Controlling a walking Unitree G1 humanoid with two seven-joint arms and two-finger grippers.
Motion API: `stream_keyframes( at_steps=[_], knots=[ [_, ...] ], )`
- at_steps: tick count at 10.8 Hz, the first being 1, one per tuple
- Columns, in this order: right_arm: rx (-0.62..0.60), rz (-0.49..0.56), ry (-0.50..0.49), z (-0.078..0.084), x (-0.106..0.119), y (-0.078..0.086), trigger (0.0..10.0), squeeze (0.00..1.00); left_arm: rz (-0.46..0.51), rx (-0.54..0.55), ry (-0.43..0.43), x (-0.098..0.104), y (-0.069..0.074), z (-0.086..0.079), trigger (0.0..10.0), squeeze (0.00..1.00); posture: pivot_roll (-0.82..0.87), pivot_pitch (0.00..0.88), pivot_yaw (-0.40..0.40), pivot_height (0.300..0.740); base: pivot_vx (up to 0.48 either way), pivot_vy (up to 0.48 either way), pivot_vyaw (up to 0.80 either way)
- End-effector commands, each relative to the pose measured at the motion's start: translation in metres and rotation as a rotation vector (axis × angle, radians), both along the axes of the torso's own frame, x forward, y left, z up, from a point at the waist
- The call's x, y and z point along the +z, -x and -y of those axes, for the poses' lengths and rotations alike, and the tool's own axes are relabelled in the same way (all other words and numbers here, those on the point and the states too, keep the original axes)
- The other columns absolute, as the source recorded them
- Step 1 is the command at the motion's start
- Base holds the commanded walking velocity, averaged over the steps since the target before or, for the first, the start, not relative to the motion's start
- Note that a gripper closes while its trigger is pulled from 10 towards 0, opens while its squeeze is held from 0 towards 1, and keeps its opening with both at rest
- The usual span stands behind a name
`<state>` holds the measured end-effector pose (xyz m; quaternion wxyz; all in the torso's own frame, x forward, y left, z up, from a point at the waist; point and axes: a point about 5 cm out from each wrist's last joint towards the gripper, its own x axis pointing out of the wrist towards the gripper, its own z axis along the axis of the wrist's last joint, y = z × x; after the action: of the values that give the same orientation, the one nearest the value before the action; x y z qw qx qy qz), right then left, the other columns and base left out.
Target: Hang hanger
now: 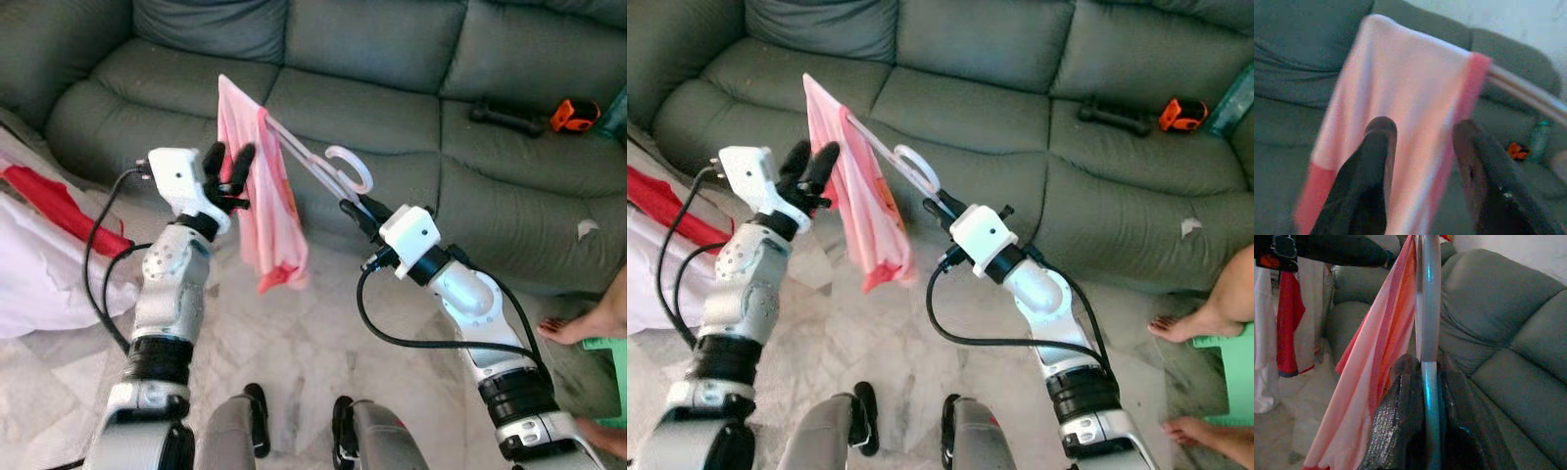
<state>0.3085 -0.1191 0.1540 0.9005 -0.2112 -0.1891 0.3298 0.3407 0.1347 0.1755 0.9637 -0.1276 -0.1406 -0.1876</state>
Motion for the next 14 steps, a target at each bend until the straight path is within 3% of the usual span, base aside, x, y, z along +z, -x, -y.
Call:
stream_keyframes(
  at_steps=[1,4,8,9,10,14],
  knots=[
    [0.008,0.033,-0.005,0.0,0.004,0.0,10.0,0.0,-0.005,-0.055,0.001,-0.001,0.005,0.007,10.0,1.0,-0.05,0.228,-0.041,0.74,0.0,0.0,0.0],
    [0.003,0.034,-0.007,-0.001,0.004,0.0,10.0,0.0,-0.028,-0.167,0.011,-0.007,0.018,0.028,10.0,1.0,-0.05,0.232,-0.035,0.74,0.0,0.0,0.0],
    [0.078,-0.038,-0.103,-0.015,0.001,0.008,10.0,0.0,-0.061,-0.094,0.053,-0.01,0.015,0.038,10.0,1.0,-0.06,0.233,-0.038,0.74,0.0,0.0,0.0],
    [0.08,-0.049,-0.115,-0.015,0.0,0.008,10.0,0.0,-0.053,-0.041,0.041,-0.01,0.013,0.034,10.0,0.2,-0.06,0.234,-0.036,0.74,0.0,0.0,0.0],
    [0.079,-0.052,-0.114,-0.015,0.0,0.008,10.0,0.0,-0.052,-0.002,0.049,-0.008,0.01,0.029,10.0,0.0,-0.06,0.234,-0.036,0.74,0.0,0.0,0.0],
    [0.176,-0.168,-0.165,-0.025,-0.008,0.018,10.0,0.0,-0.045,0.102,0.076,-0.004,0.001,0.018,10.0,0.0,-0.06,0.232,-0.036,0.74,0.0,0.0,0.0]
  ],
)
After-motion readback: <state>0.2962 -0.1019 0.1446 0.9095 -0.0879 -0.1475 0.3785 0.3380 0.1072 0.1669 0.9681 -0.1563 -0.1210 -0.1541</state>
